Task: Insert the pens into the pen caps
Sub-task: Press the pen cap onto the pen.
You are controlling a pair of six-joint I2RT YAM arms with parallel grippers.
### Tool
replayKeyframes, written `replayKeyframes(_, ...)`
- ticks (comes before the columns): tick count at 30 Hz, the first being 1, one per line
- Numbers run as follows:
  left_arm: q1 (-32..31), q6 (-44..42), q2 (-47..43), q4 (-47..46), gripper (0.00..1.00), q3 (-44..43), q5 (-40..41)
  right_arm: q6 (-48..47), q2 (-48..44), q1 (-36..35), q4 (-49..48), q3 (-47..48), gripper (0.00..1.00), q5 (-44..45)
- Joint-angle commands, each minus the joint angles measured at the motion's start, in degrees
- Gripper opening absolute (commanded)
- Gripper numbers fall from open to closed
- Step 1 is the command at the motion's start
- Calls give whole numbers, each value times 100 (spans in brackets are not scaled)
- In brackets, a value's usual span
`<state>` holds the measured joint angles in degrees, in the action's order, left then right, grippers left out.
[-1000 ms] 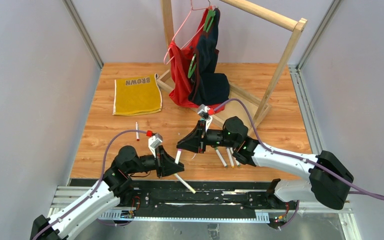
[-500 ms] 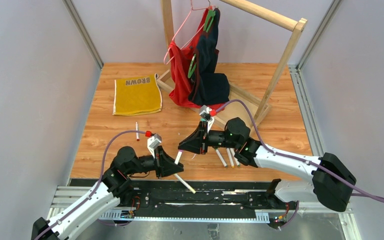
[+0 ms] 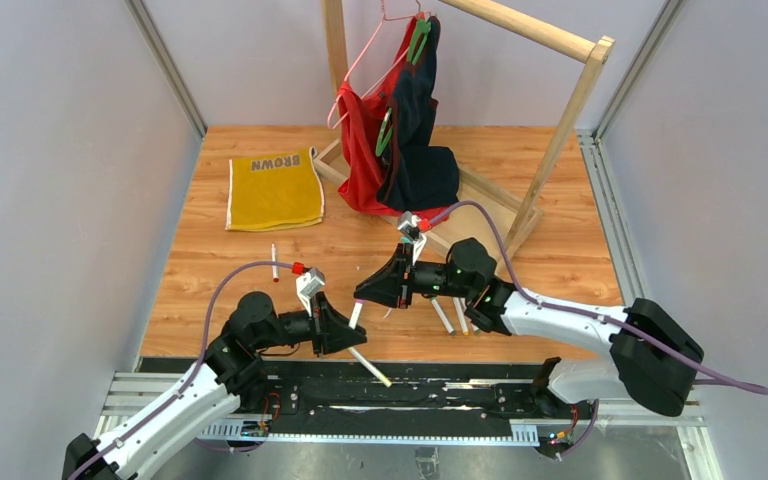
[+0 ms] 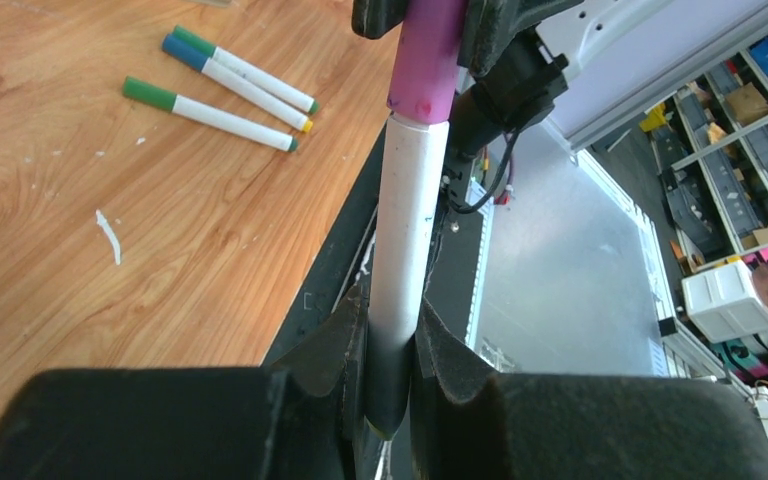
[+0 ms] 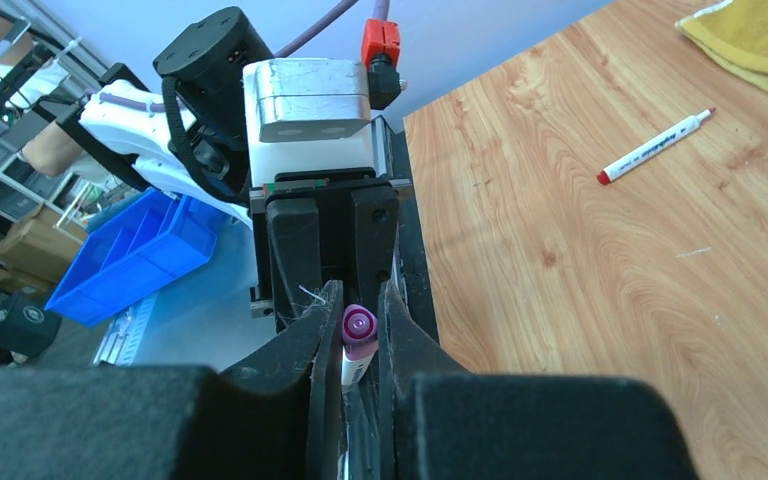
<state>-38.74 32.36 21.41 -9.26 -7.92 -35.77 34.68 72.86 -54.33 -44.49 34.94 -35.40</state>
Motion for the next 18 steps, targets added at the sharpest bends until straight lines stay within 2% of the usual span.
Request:
replayKeyframes(1,464,190,-52,-1618,0,-561,2334,689,472,-847,1426,-668,1,-1969)
replayKeyframes(5,464,103,106,-1600,0,-616,2412,654,582,-958,1515,-686,1,-1918)
replayKeyframes(10,503,15,195,-1487,0,-726,2506,298,614,-1056,2093,-596,1,-1911)
replayKeyframes(18,729,384,260,-2056,0,-693,1927,509,876,-1240,1224,-937,1,-2194)
